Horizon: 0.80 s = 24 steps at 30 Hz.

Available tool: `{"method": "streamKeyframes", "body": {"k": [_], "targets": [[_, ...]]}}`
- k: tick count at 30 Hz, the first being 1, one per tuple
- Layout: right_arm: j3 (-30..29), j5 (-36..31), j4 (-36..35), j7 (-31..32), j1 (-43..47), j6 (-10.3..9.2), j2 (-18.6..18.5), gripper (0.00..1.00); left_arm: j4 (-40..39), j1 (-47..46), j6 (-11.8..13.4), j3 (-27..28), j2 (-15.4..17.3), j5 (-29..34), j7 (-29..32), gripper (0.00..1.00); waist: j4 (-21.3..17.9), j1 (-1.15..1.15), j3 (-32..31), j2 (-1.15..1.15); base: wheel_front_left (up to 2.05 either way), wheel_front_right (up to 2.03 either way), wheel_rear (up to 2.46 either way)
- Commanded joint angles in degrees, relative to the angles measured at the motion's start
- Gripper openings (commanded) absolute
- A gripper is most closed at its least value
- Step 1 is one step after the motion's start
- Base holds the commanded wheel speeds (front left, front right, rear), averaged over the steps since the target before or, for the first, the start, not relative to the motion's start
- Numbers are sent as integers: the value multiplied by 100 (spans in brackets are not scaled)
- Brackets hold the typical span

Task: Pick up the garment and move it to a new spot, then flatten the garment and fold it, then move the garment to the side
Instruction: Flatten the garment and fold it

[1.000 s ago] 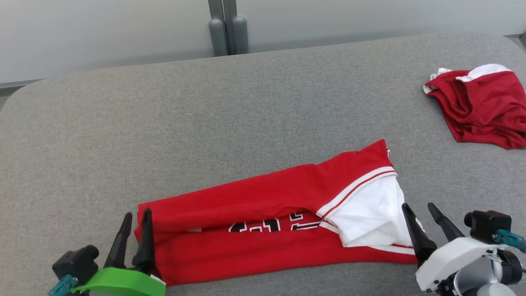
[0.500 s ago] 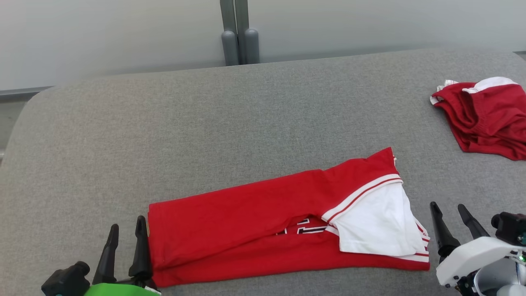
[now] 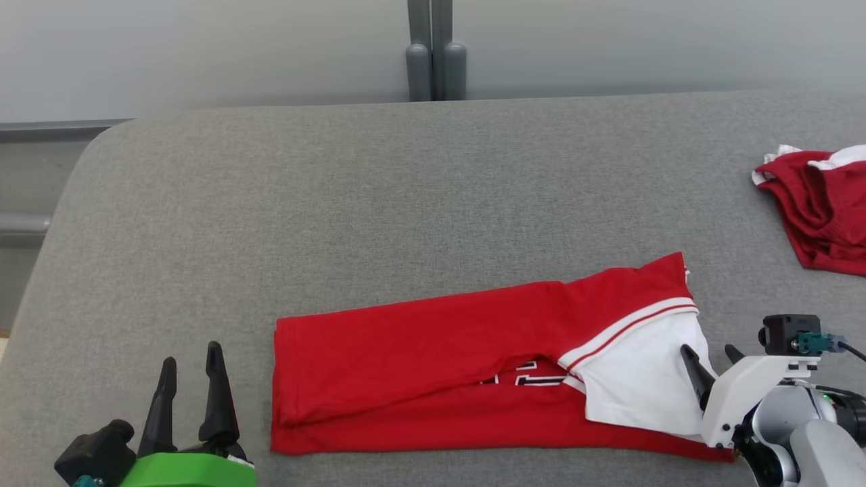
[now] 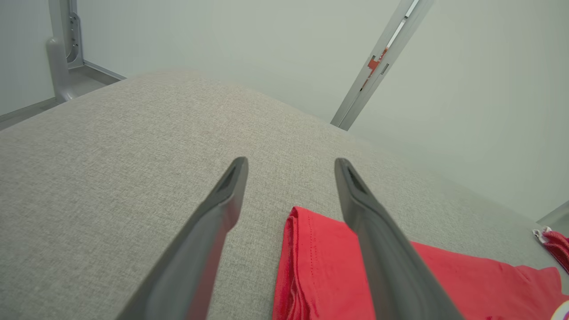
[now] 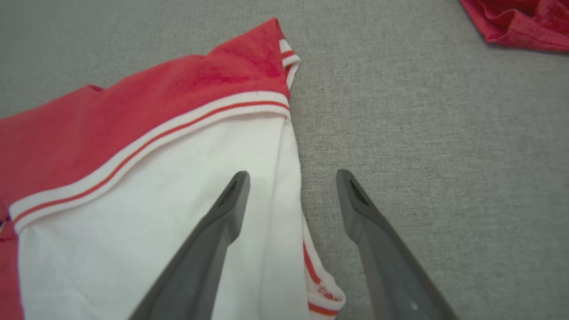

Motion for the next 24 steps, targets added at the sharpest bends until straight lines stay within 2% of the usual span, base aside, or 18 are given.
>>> {"method": "streamKeyframes", "body": {"k": [1, 7, 11, 12, 13, 14, 15, 16, 17, 18, 24], "targets": [[39, 94, 158, 46, -93, 0, -22, 100, -2, -66, 9, 46, -8, 39, -17, 100, 147, 0, 28, 0, 0, 0, 0], [212, 368, 732, 84, -237, 0, -39, 100, -7, -34, 1, 153, -52, 88, -16, 100, 315, 0, 41, 0, 0, 0, 0], [528, 548, 938, 63, -310, 4, 31, 100, 15, -28, -12, 180, -73, 119, -16, 100, 363, 0, 32, 0, 0, 0, 0], [636, 599, 971, 69, -334, 10, 39, 84, 22, -23, -12, 192, -78, 134, -16, 100, 362, 0, 28, 0, 0, 0, 0], [723, 633, 1004, 73, -361, 11, 35, 56, 25, -19, -7, 199, -77, 162, -16, 100, 358, 0, 25, 0, 0, 0, 0], [829, 654, 1041, 79, -393, 17, 27, 34, 24, -11, -7, 209, -77, 182, -16, 100, 349, 0, 20, 0, 0, 0, 0], [911, 652, 1074, 85, -420, 17, 20, 28, 23, -4, -8, 219, -78, 203, -16, 100, 339, 0, 17, 0, 0, 0, 0], [993, 643, 1121, 66, -467, 17, 10, 17, 19, 0, -8, 233, -80, 226, -16, 100, 323, 0, 15, 0, 0, 0, 0], [1036, 632, 1159, 39, -514, 17, 2, 12, 16, 1, -9, 241, -82, 243, -16, 100, 308, 0, 14, 0, 0, 0, 0], [1097, 599, 1207, 2, -579, 17, -6, 0, 15, 3, -13, 243, -85, 254, -16, 100, 286, 0, 12, 0, 0, 0, 0], [1192, 575, 1451, -250, -918, -7, -114, 0, 5, -7, -20, 276, -94, 318, -16, 100, 139, 0, 15, 0, 0, 0, 0]]}}
